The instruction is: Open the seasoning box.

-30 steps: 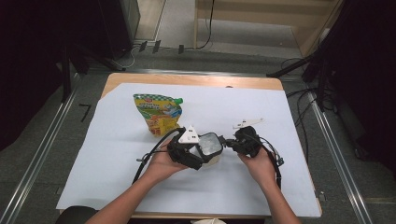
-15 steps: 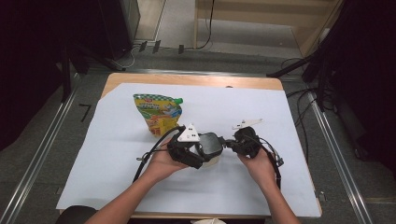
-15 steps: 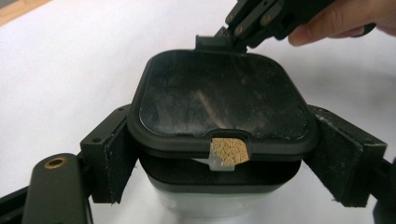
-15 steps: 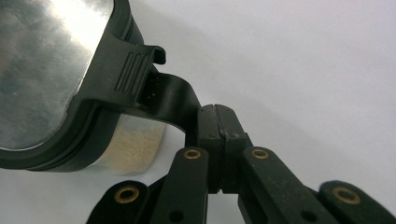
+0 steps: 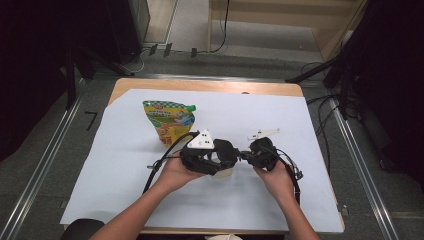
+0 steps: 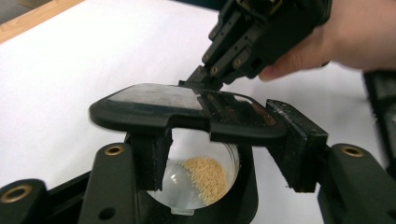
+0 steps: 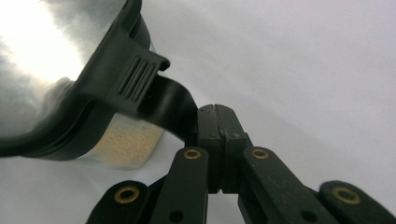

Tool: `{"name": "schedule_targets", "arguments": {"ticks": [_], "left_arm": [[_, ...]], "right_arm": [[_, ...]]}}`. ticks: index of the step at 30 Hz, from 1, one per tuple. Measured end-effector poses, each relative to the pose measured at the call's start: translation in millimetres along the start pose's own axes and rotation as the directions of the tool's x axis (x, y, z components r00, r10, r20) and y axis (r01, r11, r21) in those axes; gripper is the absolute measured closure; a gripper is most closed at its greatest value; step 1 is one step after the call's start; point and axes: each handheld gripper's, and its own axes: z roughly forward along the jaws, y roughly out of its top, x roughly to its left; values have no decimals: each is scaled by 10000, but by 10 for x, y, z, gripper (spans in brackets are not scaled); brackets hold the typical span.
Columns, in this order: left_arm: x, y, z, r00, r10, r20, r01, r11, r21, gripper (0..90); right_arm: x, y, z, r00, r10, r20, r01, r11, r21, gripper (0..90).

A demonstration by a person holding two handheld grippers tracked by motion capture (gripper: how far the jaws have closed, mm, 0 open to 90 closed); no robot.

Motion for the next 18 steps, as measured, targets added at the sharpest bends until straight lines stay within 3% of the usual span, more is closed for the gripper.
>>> {"name": "schedule_targets", "arguments": {"ticks": [4, 12, 18], "left_arm": [[-4, 53, 9, 10000, -76, 6, 76, 9996, 285, 461], [43, 108, 26, 9952, -405, 892, 347, 9972, 657, 602], [89, 131, 38, 9874, -660, 1439, 551, 9954, 787, 686]], "right_arm": [[7, -7, -2, 10000, 19, 14, -19, 10000, -21, 900], [20, -25, -11, 10000, 74, -64, -74, 10000, -19, 900], [41, -41, -21, 9999, 63, -138, -63, 10000, -4, 900]]}}
